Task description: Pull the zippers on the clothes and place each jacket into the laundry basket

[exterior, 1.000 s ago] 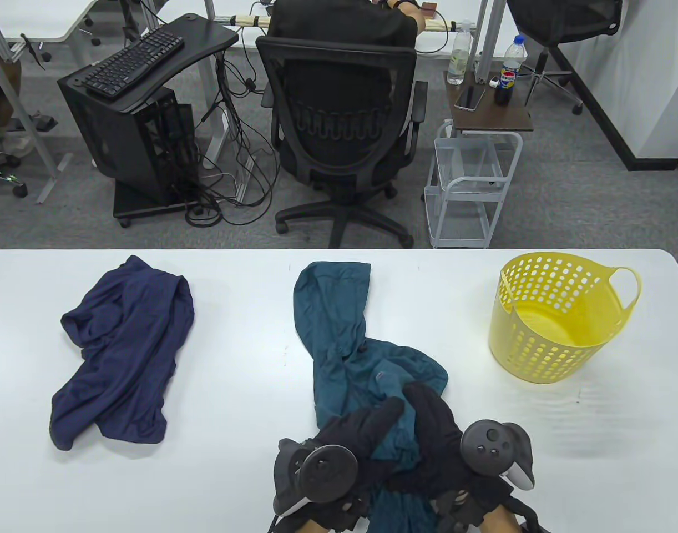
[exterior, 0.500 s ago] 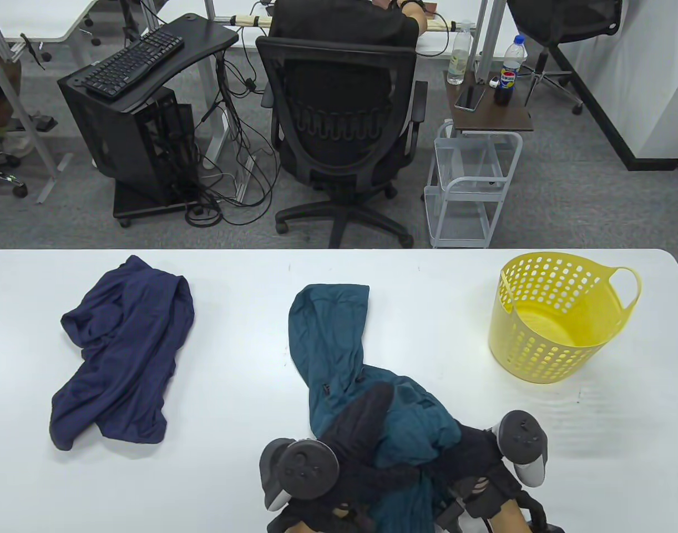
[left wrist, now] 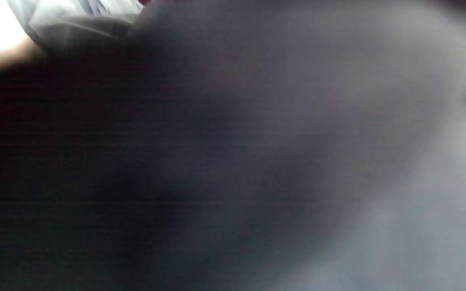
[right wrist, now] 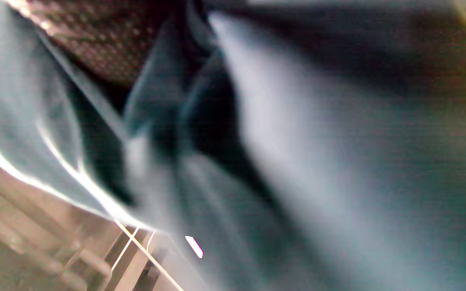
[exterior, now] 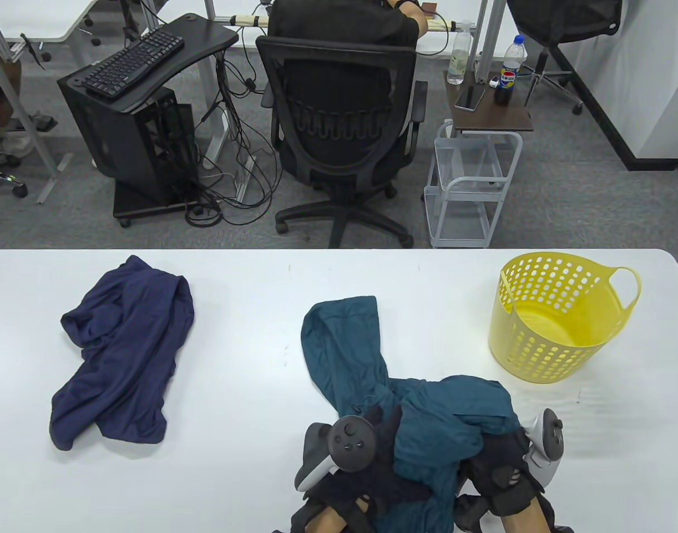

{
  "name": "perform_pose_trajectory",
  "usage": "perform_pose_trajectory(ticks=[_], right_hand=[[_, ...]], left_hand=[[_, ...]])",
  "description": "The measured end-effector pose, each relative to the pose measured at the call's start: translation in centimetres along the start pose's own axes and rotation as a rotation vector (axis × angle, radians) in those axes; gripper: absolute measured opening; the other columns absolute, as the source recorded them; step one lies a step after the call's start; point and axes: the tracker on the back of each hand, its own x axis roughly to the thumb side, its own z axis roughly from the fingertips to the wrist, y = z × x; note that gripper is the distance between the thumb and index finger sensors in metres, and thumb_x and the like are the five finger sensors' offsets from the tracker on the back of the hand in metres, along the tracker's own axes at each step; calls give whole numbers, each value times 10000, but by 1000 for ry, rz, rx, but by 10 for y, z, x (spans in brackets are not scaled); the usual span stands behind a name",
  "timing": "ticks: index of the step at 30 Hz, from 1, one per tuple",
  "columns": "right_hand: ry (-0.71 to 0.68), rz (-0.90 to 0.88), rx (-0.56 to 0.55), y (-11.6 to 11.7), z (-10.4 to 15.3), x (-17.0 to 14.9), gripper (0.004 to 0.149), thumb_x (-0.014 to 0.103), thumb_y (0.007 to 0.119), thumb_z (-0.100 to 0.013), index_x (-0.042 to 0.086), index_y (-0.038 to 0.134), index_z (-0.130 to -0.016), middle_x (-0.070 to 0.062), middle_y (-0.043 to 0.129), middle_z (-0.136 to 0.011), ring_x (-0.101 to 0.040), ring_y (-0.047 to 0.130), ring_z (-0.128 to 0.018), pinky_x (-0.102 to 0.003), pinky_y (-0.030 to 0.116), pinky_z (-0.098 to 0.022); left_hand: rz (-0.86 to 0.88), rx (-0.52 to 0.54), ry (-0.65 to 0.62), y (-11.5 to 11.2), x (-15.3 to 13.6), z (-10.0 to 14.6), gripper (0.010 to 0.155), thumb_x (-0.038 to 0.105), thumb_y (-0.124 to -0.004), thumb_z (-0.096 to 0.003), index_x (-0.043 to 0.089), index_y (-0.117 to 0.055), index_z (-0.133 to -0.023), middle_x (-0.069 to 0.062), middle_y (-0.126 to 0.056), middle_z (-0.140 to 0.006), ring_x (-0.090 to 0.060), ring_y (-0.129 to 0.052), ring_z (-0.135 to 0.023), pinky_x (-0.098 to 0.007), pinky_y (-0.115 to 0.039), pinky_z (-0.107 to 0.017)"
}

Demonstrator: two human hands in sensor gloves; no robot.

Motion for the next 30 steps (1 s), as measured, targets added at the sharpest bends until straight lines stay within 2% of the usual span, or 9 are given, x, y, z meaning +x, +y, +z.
perform_pose_trajectory(ticks=[6, 11, 15, 16, 18, 20, 22, 26, 30], right_hand=[[3, -16, 165, 18, -4, 2, 583, 301, 909, -511, 395, 625, -1012, 64, 779, -1030, -293, 874, -860, -500, 750, -668], [41, 26, 457, 17, -2, 15, 620, 74, 784, -501, 411, 698, -1014, 109, 651, -1157, -327, 508, -1104, -575, 372, -769], [70, 9, 292, -9, 0, 11, 588, 6, 687, -479, 355, 827, -931, 96, 730, -1126, -343, 609, -1078, -576, 458, -761], [86, 7, 210, -15, 1, 9, 562, 29, 694, -488, 341, 820, -939, 70, 742, -1118, -347, 648, -1056, -571, 487, -755], [115, 85, 80, -21, 3, 3, 495, 281, 790, -551, 322, 701, -1036, 16, 670, -1162, -393, 640, -1045, -588, 523, -742], [148, 183, 78, -13, 1, -1, 748, 538, 873, -504, 277, 530, -1116, -43, 517, -1219, -475, 469, -1076, -648, 487, -723], [195, 286, 176, 0, -1, -6, 1027, 679, 879, -436, 244, 281, -1149, -103, 228, -1248, -558, 249, -1061, -740, 391, -687], [288, 452, 361, 29, -2, -22, 1255, 714, 922, -370, 246, -2, -1079, -118, -89, -1172, -680, 118, -986, -836, 345, -608], [247, 552, 322, 42, -2, -26, 1269, 623, 1009, -342, 214, 71, -1092, -125, 113, -1217, -568, 457, -1058, -771, 510, -660]], left_hand=[[107, 104, -3, 7, -12, 1, 603, 573, -911, -340, 496, -685, -893, 236, -884, -781, -121, -1031, -784, -479, -760, -689], [190, 297, -7, 34, -23, 13, 489, 476, -914, -383, 577, -727, -823, 196, -841, -823, -133, -1106, -596, -407, -934, -507], [106, 485, -28, 61, -29, 32, 460, 422, -913, -405, 594, -756, -802, 183, -804, -871, -156, -1083, -611, -411, -935, -494], [24, 545, -52, 67, -28, 37, 457, 413, -915, -402, 593, -763, -794, 183, -800, -877, -158, -1079, -614, -410, -936, -490], [-147, 647, -83, 71, -19, 45, 450, 396, -926, -392, 589, -787, -774, 181, -802, -880, -166, -1077, -615, -413, -938, -478], [-331, 701, -128, 67, -5, 49, 442, 395, -929, -389, 590, -794, -762, 188, -799, -882, -158, -1072, -622, -409, -934, -481], [-469, 705, -192, 59, 11, 49, 438, 396, -930, -386, 584, -796, -758, 193, -797, -882, -152, -1072, -619, -403, -935, -475], [-608, 664, -320, 33, 45, 49, 437, 388, -942, -376, 573, -815, -751, 192, -808, -878, -151, -1070, -612, -403, -925, -472], [-731, 665, -361, 16, 58, 49, 479, 389, -967, -361, 526, -797, -787, 194, -824, -857, -151, -1084, -559, -373, -945, -439]])
